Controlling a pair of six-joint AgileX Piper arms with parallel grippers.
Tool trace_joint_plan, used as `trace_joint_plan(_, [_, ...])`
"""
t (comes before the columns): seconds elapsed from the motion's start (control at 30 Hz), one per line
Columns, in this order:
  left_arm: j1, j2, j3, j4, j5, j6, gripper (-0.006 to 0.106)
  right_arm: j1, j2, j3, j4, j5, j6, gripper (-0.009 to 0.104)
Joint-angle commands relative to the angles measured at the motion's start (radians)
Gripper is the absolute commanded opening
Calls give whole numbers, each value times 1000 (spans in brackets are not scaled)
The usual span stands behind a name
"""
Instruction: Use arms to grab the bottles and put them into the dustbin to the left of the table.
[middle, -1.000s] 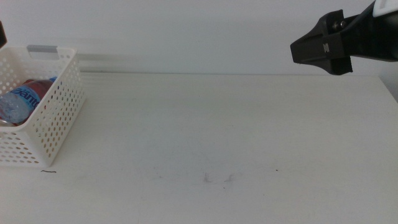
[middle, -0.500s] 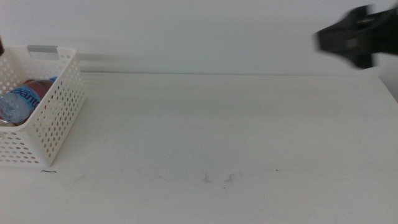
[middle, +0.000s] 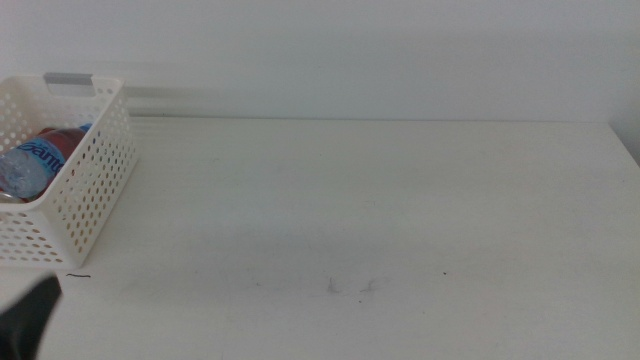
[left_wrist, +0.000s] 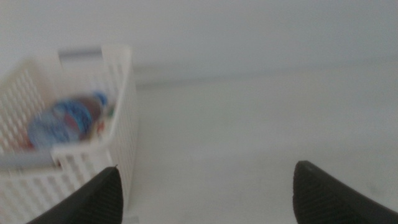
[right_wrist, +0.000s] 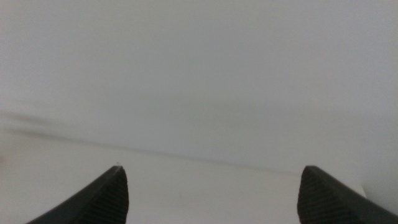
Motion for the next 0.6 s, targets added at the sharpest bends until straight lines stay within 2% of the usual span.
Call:
trace_joint_plan(0.0, [-6, -39, 70, 2, -39, -5, 94, -19, -90, 119, -40, -36, -3, 87])
trace_joint_plan(0.07, [-6, -69, 128, 2, -92, -5, 94, -51, -176, 207, -64, -39, -3, 87])
trace_joint_plan(0.2, [-6, -99, 219, 2, -207, -2, 94, -145, -320, 361, -60, -36, -3, 87])
trace_joint_plan(0.37, [-6, -142, 307, 2, -316, -2, 94, -225, -389, 485, 13, -47, -3, 87])
trace_joint_plan(0.43, [-6, -171, 307, 2, -280, -2, 94, -237, -389, 525, 57, -67, -3, 87])
trace_joint_plan(0.57, [-6, -205, 307, 2, -285, -2, 94, -240, -389, 558, 64, -114, -3, 87])
